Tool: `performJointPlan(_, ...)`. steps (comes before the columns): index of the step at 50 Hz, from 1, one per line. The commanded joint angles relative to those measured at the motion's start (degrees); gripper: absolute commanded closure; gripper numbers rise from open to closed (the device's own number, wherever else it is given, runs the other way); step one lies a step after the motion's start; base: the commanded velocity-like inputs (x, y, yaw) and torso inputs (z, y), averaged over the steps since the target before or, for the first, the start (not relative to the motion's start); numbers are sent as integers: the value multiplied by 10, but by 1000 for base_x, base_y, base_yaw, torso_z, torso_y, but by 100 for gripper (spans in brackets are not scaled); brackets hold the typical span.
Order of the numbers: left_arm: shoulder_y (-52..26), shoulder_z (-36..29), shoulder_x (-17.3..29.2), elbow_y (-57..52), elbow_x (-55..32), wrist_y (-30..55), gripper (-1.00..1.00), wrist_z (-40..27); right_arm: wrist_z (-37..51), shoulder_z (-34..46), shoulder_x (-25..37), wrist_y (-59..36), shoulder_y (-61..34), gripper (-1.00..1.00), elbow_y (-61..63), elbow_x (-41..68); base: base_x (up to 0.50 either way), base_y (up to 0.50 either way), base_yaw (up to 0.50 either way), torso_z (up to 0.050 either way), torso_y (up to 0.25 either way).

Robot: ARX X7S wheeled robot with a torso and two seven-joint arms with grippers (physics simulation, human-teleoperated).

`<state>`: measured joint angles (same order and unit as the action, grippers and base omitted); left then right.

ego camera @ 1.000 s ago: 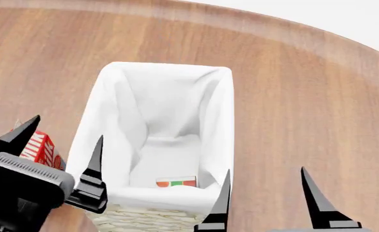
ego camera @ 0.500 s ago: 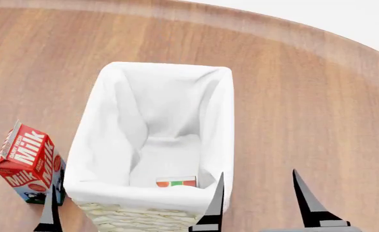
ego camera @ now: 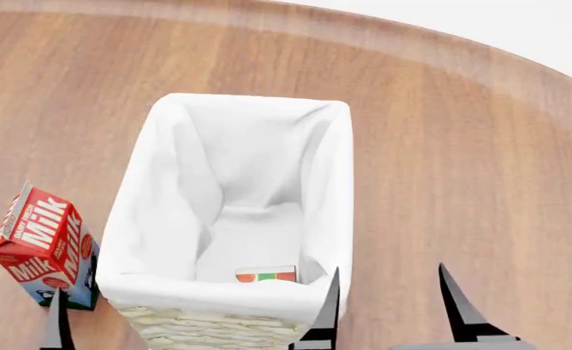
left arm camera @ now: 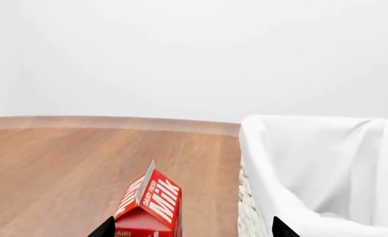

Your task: Pick up the tomato sauce, and put it in the basket.

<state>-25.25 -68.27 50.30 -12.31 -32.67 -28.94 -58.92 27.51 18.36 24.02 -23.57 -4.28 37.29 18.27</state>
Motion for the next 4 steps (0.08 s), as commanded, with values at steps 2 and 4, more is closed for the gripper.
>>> performJointPlan(2, 4, 6, -3, 7, -3, -7, -100, -2, 4, 0, 0, -1, 0, -100, -6, -1, 0, 0, 0, 0, 0)
performJointPlan(4, 6, 5, -7, 14, -3, -9, -100, 1, 6, 0, 0, -1, 2, -100, -9, -1, 0, 0, 0, 0, 0)
